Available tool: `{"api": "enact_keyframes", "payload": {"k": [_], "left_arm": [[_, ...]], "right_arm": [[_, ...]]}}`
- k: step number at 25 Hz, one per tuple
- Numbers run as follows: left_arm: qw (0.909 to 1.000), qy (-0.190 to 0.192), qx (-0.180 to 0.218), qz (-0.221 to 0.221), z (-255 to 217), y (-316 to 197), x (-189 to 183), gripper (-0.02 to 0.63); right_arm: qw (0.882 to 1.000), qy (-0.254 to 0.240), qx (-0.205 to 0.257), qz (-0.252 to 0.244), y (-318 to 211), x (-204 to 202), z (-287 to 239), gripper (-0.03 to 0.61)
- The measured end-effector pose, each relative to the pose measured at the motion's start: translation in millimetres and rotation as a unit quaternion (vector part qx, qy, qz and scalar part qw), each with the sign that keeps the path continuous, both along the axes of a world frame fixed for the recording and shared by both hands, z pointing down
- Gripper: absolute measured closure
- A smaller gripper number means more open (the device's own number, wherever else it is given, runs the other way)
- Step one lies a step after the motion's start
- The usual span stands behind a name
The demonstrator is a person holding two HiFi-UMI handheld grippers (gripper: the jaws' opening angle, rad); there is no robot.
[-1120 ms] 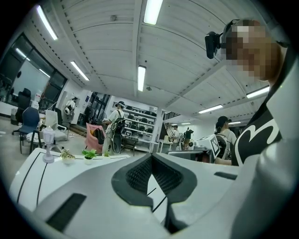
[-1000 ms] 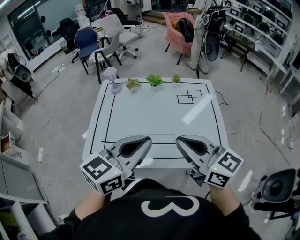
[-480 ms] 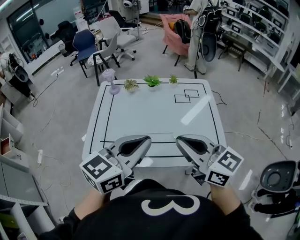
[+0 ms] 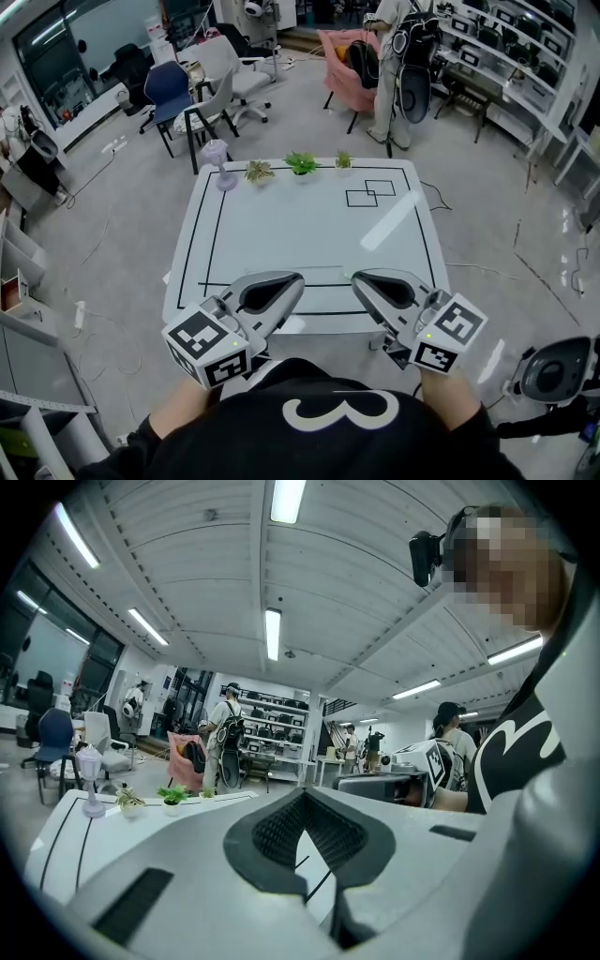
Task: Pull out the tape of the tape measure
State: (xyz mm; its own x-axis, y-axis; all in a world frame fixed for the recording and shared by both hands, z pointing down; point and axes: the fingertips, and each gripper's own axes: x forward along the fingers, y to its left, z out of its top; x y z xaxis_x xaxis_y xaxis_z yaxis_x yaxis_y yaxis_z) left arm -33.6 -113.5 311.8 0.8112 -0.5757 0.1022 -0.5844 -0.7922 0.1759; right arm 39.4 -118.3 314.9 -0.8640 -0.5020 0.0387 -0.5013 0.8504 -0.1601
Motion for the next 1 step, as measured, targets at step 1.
{"api": "enact_keyframes", "payload": {"k": [1], "left_arm": [[1.0, 0.0, 0.0, -0.001, -0.2, 0.1, 0.5, 0.607]], "right_arm": [[1.0, 0.001, 0.001, 0.0, 0.3, 0.5, -0.6, 0.575]]}}
